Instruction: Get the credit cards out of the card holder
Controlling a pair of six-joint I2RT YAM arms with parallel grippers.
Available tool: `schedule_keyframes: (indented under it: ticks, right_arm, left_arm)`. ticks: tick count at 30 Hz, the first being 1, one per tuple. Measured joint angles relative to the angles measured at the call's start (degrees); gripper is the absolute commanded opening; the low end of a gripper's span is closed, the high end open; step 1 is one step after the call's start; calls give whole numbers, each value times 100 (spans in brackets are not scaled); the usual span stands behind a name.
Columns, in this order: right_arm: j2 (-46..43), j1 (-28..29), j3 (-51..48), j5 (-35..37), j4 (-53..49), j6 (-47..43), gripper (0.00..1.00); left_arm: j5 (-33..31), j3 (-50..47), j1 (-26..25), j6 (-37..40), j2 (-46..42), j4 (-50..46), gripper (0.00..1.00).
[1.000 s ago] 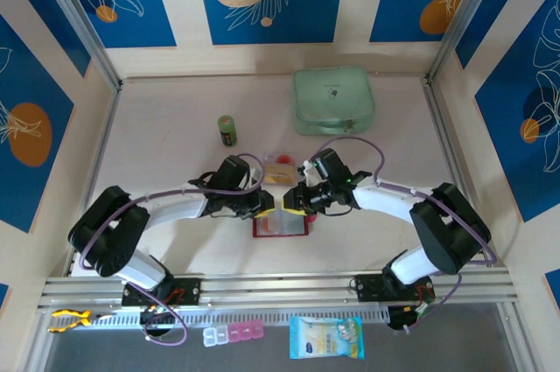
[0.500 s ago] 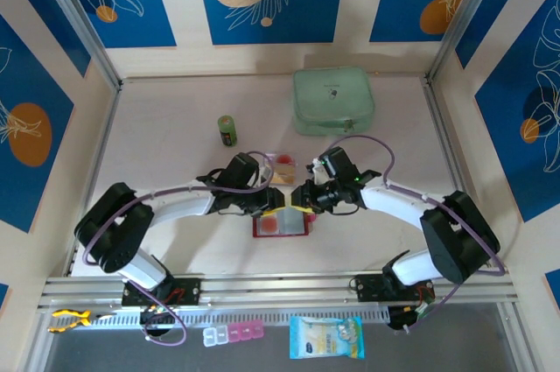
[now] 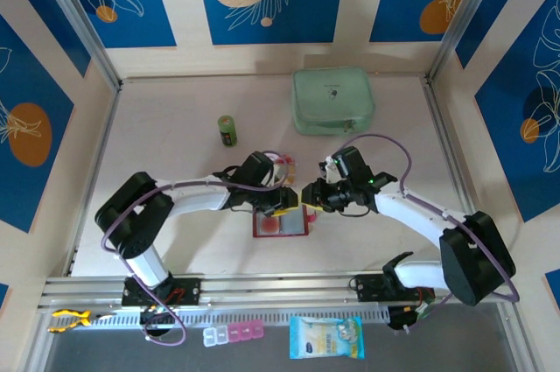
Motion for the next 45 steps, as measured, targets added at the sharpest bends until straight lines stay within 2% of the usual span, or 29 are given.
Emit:
schedule_keyframes:
  ticks: [7, 14, 20, 30, 45]
  right_arm:
    - [-13, 0, -4, -33, -9, 4, 31]
    - [398, 116, 0, -133, 225, 116, 25]
    - [1038, 501, 229, -179, 319, 201, 22]
    - [2011, 1025, 962, -175, 503, 254, 19]
    - [2717, 1086, 1060, -22, 450, 234, 16]
  left_arm:
    - [-4, 0, 0, 15, -2, -4, 42]
    - [-28, -315, 146, 76, -358, -28, 30]
    - [-87, -763, 472, 175, -817, -85, 22]
    - [-234, -1353, 826, 372, -1353, -376, 14]
    - [-251, -1707, 940, 472, -1375, -372, 8]
